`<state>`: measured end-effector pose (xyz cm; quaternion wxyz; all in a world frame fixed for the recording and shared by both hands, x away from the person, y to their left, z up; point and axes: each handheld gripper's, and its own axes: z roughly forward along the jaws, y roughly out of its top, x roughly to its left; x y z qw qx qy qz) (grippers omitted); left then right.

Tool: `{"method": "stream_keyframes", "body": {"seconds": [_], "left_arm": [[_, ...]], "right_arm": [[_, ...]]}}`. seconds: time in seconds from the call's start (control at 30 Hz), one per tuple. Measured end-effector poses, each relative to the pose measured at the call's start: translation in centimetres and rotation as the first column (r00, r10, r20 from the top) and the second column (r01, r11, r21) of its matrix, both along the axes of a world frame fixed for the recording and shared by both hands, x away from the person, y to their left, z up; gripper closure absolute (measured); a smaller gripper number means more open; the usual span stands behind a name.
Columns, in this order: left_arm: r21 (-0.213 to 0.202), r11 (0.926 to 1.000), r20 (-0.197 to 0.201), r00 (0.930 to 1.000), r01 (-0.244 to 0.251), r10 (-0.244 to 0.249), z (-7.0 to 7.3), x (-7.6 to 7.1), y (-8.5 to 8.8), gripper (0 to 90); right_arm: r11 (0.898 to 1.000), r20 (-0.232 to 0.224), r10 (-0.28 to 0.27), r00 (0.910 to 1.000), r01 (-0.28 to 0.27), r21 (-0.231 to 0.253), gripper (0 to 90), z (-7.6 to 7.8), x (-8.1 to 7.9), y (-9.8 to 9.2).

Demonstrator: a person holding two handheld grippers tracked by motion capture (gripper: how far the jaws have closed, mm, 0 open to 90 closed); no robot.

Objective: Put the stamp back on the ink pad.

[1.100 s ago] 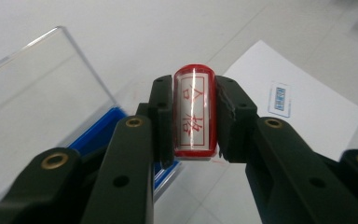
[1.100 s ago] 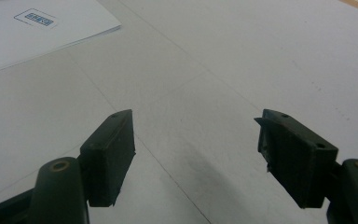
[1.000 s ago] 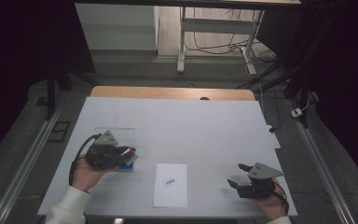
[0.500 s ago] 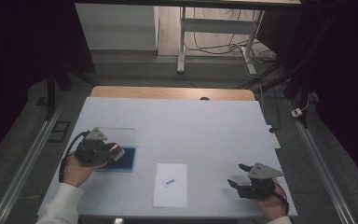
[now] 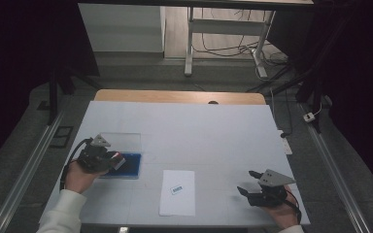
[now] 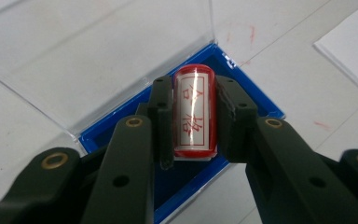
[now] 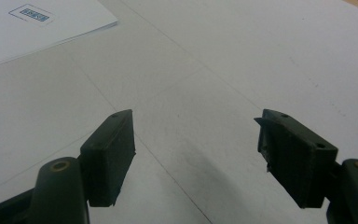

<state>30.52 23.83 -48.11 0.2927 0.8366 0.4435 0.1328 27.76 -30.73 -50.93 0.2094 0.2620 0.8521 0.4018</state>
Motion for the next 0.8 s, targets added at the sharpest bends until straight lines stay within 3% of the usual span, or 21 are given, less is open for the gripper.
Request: {"method": "stream_keyframes", "body": {"seconds": [0.53,0.8], "left_arm": [[0.072,0.9970,-0.015,0.9995,0.028,-0.027,-0.7,0.5,-1.3,69.6],[0.055,0.9984,-0.014,0.9998,0.017,-0.016,-0.8,0.4,-1.1,67.7]], "right_arm": [[1.000,-0.001,-0.001,1.0000,0.001,-0.003,26.6,0.0,0.0,0.0],[1.000,-0.001,0.000,1.0000,0.000,-0.003,26.6,0.0,0.0,0.0]]}}
